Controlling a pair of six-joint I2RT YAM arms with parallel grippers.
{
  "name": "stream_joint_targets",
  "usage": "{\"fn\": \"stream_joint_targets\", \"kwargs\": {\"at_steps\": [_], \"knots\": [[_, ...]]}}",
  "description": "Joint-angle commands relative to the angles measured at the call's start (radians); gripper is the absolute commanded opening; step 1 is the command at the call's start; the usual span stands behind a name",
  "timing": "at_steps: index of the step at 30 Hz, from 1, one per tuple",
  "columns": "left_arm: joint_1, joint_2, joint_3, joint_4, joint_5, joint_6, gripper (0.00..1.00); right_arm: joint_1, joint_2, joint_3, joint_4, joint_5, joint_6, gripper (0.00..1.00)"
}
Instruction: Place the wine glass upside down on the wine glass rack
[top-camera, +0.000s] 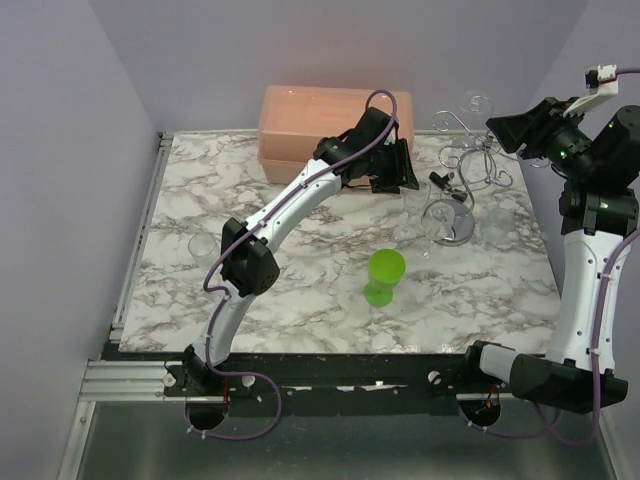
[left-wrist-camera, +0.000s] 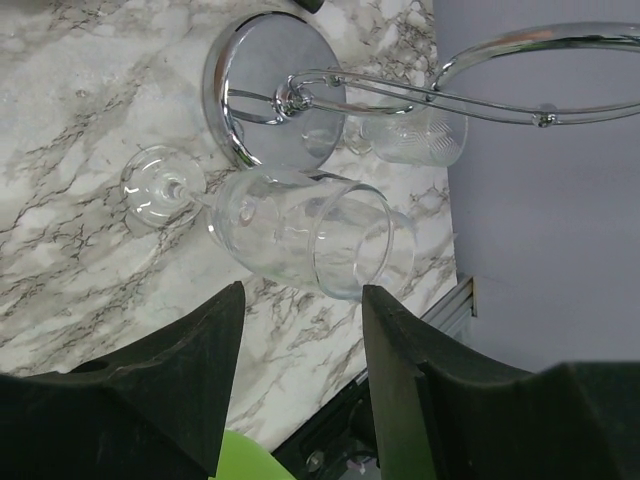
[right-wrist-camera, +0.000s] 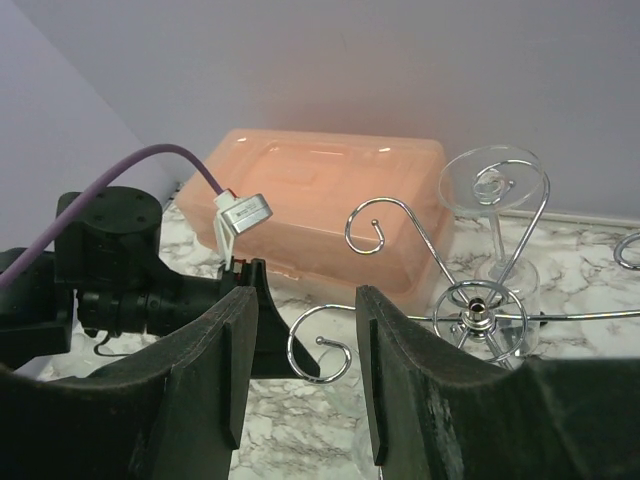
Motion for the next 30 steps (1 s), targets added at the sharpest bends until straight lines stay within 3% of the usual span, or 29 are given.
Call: {"fn": "stream_joint_targets", "kwargs": {"at_steps": [1, 30], "knots": [[-0.007, 0.035, 0.054, 0.015, -0.032, 0.000, 0.51, -0.011, -0.025, -0.012, 0.021, -0.034, 0.010, 0.50], [-0.034, 0.060, 0.103, -0.096, -0.191, 0.186, 0.32, -0.020, -0.021, -0.018, 0.038, -0.081, 0.038, 0.50]]}}
